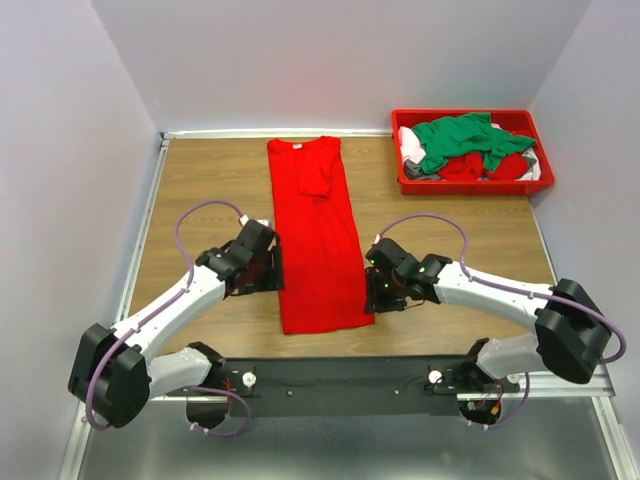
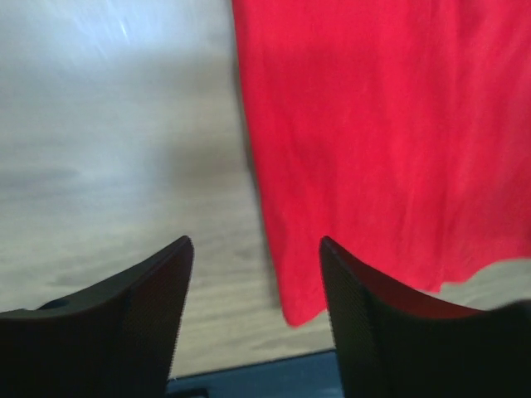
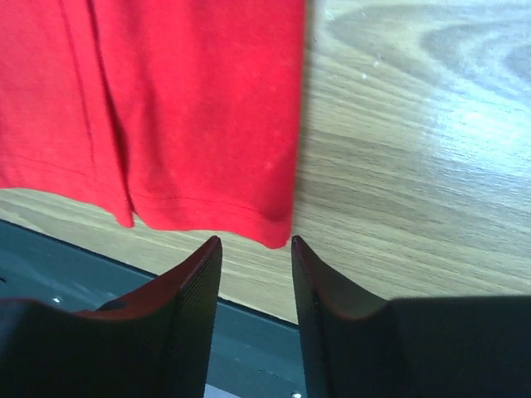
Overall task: Fold and stack the t-shirts
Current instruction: Fold the tshirt
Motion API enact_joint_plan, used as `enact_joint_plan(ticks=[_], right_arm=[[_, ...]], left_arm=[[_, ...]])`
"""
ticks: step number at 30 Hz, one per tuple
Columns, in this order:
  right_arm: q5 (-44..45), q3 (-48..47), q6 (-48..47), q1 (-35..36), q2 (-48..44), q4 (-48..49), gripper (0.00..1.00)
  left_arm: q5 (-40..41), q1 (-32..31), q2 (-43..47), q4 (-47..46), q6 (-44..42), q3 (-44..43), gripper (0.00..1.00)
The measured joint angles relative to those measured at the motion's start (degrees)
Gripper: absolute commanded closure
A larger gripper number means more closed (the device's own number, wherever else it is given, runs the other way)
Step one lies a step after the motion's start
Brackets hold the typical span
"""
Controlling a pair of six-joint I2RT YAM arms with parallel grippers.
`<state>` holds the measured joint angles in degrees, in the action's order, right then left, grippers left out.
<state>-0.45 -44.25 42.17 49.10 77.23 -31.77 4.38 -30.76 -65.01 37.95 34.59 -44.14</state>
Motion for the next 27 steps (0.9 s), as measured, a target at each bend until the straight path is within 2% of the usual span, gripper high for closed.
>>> enact_joint_plan(ticks=[3, 13, 22, 27], right_arm=[[-0.6, 1.2, 0.3, -0.4, 0.1, 0.9, 0.57], [-3.8, 4.5, 1.1, -0.9, 4.2, 6.6, 0.59], [-5.8, 6.0, 1.3, -1.2, 5.0, 11.2, 0.88], [-6.1, 6.3, 1.2, -1.2, 4.8, 11.8, 0.95]], left_arm=[[-1.6, -2.1, 0.5, 0.9, 2.8, 2.6, 0.31], [-3.0, -5.7, -1.0, 1.0, 6.7, 3.2, 0.31], [-4.8, -7.7, -1.9, 1.9, 9.0, 5.0, 0.35], [-5.8, -8.3, -2.8, 2.7, 10.0, 6.0, 0.42]])
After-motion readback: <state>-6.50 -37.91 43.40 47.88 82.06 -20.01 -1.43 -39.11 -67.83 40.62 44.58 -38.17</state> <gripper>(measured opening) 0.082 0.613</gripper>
